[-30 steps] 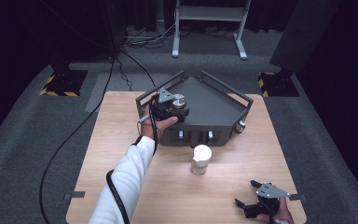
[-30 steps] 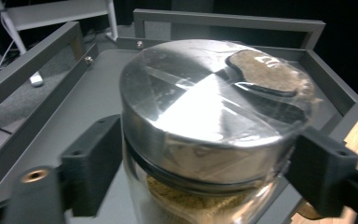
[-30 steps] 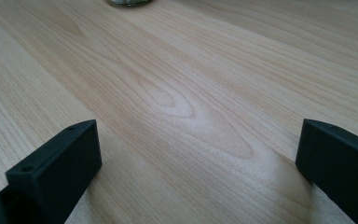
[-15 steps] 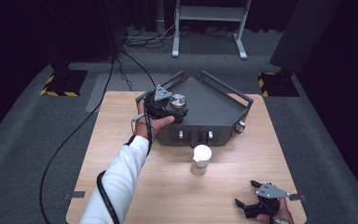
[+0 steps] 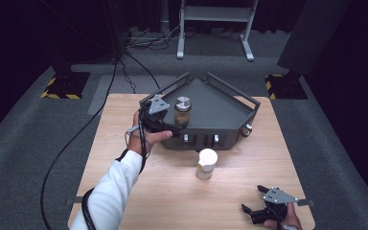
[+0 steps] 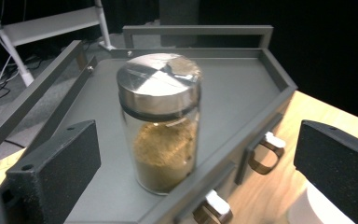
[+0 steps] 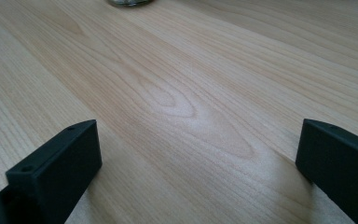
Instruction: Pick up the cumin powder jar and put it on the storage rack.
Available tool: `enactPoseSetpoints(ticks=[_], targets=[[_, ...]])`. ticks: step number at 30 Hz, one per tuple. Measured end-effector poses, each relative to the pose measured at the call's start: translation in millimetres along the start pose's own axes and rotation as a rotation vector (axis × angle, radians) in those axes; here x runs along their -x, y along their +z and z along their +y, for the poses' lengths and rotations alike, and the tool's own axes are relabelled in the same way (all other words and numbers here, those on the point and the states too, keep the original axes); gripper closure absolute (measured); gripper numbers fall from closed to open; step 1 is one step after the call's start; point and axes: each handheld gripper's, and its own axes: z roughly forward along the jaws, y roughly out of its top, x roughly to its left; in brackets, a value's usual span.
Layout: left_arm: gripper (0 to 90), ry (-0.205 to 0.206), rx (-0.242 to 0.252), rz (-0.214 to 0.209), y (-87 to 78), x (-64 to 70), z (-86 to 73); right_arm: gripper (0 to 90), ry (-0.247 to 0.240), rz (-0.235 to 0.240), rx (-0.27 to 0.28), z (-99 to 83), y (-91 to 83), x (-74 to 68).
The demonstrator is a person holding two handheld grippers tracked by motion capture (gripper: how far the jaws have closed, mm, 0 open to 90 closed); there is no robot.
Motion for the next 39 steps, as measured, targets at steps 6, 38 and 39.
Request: enactPoseSetpoints(ticks=[6,38,39], targets=[[0.5,0.034,-0.001,-0.029,-14.7,4.0,-9.2,0.0,-0.003,0.004,0.000,0.0,0.0,0.6],[0.4,0.029,0.005,-0.053,-67.4,26.9,-91.3,0.0,-0.004,0.005,0.000,0.0,0.0,0.7],[0.4,0.026,0.008,-0.053,-68.0,26.9,-95.4,0.0,-0.004,0.005,0.000,0.0,0.0,0.7]])
